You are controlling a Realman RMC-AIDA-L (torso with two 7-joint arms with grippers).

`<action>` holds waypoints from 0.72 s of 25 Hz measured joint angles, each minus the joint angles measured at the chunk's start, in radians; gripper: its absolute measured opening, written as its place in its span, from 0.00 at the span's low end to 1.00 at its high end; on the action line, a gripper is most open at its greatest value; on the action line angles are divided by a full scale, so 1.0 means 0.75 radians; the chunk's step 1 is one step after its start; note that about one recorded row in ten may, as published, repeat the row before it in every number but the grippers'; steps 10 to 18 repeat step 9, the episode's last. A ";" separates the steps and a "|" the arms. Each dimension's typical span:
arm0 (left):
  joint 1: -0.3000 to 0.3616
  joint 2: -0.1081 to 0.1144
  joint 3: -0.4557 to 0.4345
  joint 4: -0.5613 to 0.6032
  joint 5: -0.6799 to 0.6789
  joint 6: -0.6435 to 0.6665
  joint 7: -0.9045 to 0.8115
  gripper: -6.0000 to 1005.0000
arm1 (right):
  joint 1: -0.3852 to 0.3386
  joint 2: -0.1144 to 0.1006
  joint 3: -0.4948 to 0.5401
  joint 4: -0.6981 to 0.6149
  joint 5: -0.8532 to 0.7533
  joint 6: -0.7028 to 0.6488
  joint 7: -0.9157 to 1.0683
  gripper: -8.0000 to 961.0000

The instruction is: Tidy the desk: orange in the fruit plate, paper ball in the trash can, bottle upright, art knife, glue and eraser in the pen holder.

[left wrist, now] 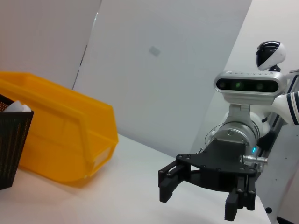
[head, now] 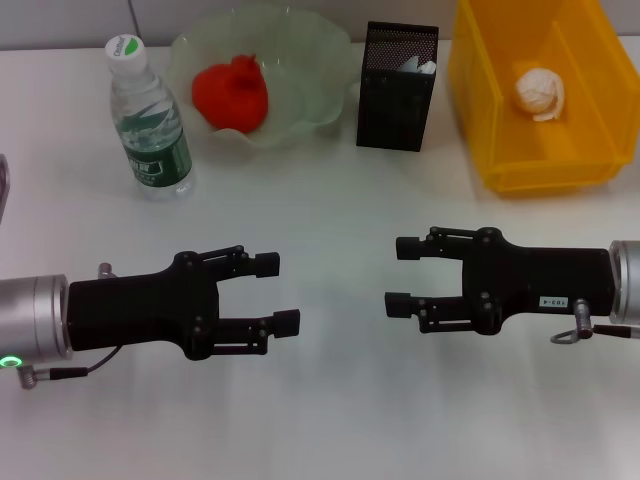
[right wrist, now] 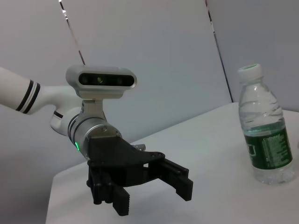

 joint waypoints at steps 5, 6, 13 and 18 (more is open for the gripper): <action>0.012 0.002 -0.005 0.000 0.006 0.001 0.000 0.84 | -0.005 0.003 -0.001 0.001 -0.001 -0.001 -0.003 0.82; 0.014 0.002 -0.006 0.000 0.008 0.001 0.001 0.84 | -0.005 0.004 -0.001 0.001 -0.002 -0.002 -0.004 0.82; 0.016 0.002 -0.006 -0.001 0.009 0.002 0.002 0.84 | -0.006 0.004 -0.001 0.001 -0.002 -0.004 -0.004 0.82; 0.016 0.002 -0.006 -0.001 0.009 0.002 0.002 0.84 | -0.006 0.004 -0.001 0.001 -0.002 -0.004 -0.004 0.82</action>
